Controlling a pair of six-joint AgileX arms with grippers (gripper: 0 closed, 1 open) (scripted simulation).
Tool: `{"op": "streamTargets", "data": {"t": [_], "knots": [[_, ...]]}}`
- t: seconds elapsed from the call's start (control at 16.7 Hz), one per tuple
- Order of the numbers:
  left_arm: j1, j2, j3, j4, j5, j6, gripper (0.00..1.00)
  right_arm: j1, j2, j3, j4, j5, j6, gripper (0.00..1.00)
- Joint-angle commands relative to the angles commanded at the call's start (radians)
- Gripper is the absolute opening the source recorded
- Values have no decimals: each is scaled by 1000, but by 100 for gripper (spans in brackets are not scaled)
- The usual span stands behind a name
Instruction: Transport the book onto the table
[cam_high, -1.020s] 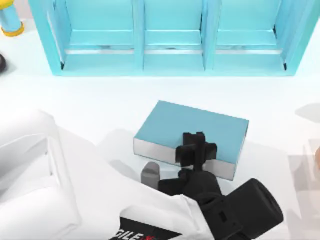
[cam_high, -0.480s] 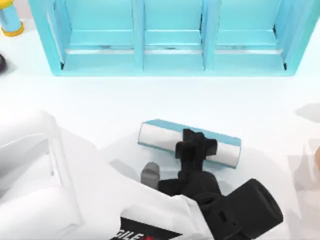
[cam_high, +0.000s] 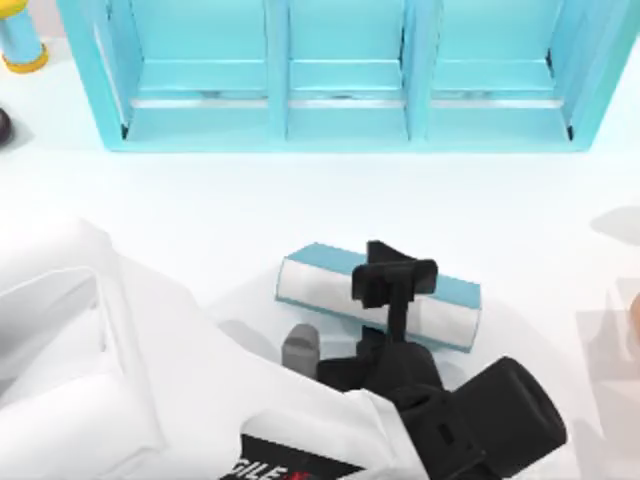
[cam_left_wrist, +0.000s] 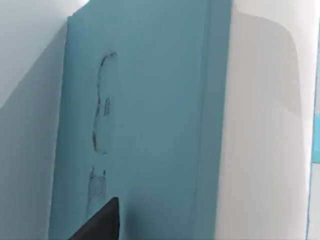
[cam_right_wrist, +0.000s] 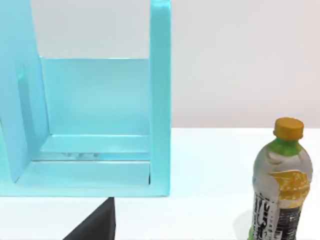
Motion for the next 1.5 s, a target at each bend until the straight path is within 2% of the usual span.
{"op": "streamTargets", "data": {"t": [0.3,0.54,0.78,1.26,1.5], "knots": [[-5,4,1,-13,0,-12,100,0,0,0,0,0,0,100],[-55,36,34,-162,-6,-158,100,0,0,0,0,0,0,100],[-140,85,95,-458,-14,-445,100,0,0,0,0,0,0,100],[-336,143,251,-1197,-20,-1118,100,0,0,0,0,0,0,100],[-407,154,302,-1456,-12,-1352,100,0,0,0,0,0,0,100]]}}
